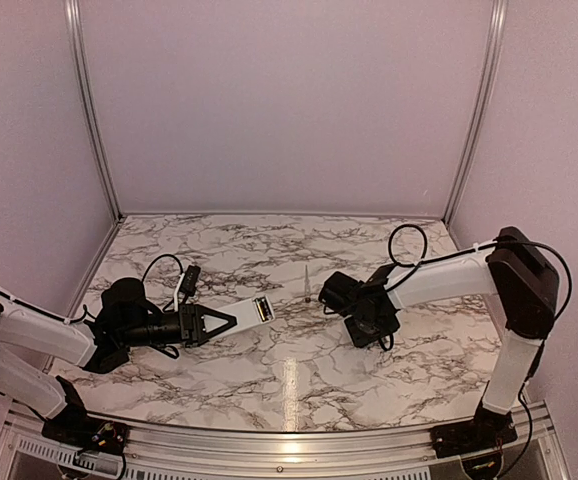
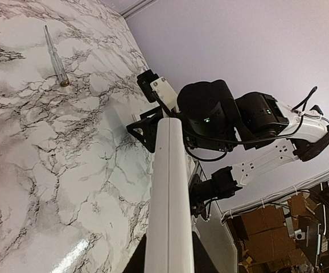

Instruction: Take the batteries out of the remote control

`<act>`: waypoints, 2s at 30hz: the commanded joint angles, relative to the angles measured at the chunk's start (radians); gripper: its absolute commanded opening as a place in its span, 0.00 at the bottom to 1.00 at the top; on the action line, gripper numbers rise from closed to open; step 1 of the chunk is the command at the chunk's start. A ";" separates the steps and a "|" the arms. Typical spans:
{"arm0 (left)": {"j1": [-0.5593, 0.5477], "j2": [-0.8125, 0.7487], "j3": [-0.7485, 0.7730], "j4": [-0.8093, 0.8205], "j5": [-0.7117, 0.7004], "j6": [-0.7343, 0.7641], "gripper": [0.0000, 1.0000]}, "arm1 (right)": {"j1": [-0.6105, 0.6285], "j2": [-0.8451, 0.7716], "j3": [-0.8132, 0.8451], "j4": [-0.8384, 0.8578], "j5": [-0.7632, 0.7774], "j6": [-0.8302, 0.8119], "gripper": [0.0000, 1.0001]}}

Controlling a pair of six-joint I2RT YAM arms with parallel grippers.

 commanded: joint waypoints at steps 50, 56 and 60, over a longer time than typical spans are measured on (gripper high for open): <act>0.024 0.454 0.088 0.409 0.234 -0.185 0.00 | 0.022 -0.232 -0.061 0.456 -0.186 0.016 0.75; 0.024 0.589 0.144 0.439 0.252 -0.219 0.00 | 0.022 -0.270 -0.102 0.455 -0.193 0.023 0.75; 0.024 0.612 0.169 0.384 0.253 -0.191 0.00 | 0.022 -0.274 -0.114 0.457 -0.197 0.026 0.75</act>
